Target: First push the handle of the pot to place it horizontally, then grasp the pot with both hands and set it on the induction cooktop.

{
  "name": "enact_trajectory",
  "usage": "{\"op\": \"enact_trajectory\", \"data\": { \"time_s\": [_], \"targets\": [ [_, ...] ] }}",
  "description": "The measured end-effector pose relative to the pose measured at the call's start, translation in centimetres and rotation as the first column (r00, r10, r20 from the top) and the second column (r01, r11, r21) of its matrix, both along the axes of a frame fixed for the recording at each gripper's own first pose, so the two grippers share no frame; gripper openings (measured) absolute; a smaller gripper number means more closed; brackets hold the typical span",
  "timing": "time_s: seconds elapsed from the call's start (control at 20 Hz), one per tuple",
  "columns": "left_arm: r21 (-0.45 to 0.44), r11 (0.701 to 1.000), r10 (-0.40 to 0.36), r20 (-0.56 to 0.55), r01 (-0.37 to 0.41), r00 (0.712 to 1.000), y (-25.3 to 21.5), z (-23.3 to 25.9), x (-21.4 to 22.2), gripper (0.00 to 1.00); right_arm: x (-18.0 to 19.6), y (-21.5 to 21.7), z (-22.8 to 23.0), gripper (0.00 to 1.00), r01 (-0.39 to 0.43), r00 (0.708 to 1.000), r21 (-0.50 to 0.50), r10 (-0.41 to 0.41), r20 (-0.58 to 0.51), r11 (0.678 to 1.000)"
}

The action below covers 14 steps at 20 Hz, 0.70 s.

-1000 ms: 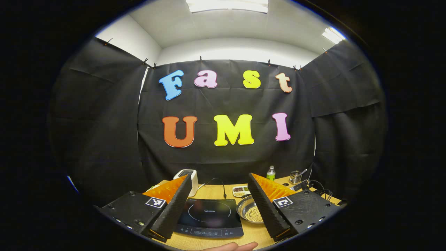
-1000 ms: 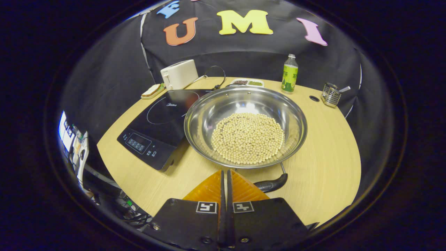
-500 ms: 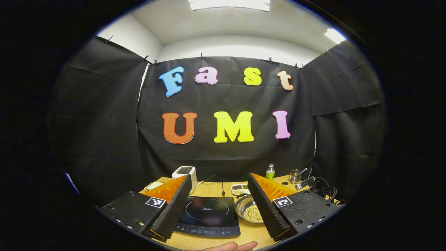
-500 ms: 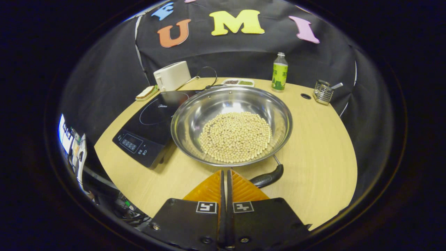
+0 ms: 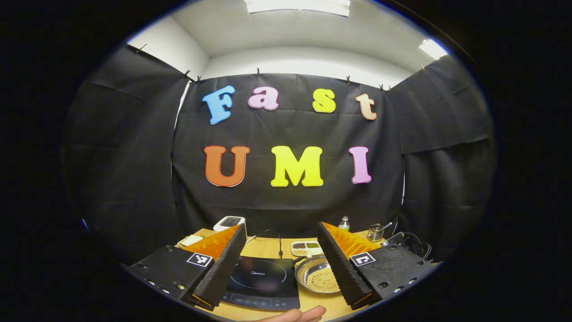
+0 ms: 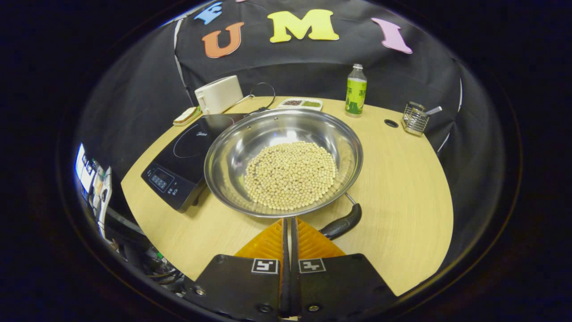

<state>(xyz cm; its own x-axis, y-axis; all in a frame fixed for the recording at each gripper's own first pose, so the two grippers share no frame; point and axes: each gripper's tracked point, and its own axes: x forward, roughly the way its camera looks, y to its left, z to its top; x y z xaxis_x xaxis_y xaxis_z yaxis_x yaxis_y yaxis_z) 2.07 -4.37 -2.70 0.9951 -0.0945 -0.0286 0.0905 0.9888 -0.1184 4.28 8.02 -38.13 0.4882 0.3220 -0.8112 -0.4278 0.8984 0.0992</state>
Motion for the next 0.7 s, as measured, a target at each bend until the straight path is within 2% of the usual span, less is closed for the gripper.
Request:
{"op": "enact_trajectory", "data": {
  "time_s": [0.1,0.2,0.3,0.35,0.45,0.5,0.55,0.7],
  "targets": [
    [0.015,1.000,0.012,-0.007,-0.012,1.000,0.1,-0.1,0.9,0.96,0.5,-0.6,-0.2,0.01,-0.006,1.000,0.001,0.006,-0.012,1.000],
    [0.028,0.999,0.025,0.000,-0.025,1.000,-0.1,-0.1,1.5,0.96,1.0,-1.3,-0.3,0.04,-0.012,1.000,-0.002,0.012,-0.021,1.000],
    [0.012,0.999,0.034,-0.002,-0.034,0.999,-0.3,-0.2,2.5,0.96,1.9,-2.0,-0.5,0.01,-0.010,1.000,-0.006,0.010,-0.024,1.000],
    [0.001,1.000,0.028,-0.011,-0.028,1.000,-0.7,-0.6,2.9,0.96,2.5,-2.5,-0.7,0.04,-0.001,1.000,-0.005,0.001,-0.022,1.000],
    [-0.007,1.000,0.019,-0.023,-0.020,1.000,-1.1,-1.0,3.8,0.96,3.4,-3.3,-0.8,0.04,0.016,1.000,-0.002,-0.016,-0.019,1.000],
    [-0.004,1.000,0.022,-0.027,-0.022,0.999,-1.1,-1.2,4.2,0.96,4.0,-3.6,-0.8,0.00,0.024,1.000,0.000,-0.024,-0.016,1.000],
    [-0.001,1.000,0.023,-0.031,-0.023,0.999,-1.2,-1.5,4.6,0.96,4.4,-4.0,-0.9,0.04,0.031,0.999,0.002,-0.031,-0.013,1.000],
    [-0.001,1.000,0.008,-0.043,-0.008,0.999,-2.1,-2.4,5.9,0.95,6.0,-5.0,-1.0,0.04,0.061,0.998,0.009,-0.061,-0.003,0.998]
  ]
}}
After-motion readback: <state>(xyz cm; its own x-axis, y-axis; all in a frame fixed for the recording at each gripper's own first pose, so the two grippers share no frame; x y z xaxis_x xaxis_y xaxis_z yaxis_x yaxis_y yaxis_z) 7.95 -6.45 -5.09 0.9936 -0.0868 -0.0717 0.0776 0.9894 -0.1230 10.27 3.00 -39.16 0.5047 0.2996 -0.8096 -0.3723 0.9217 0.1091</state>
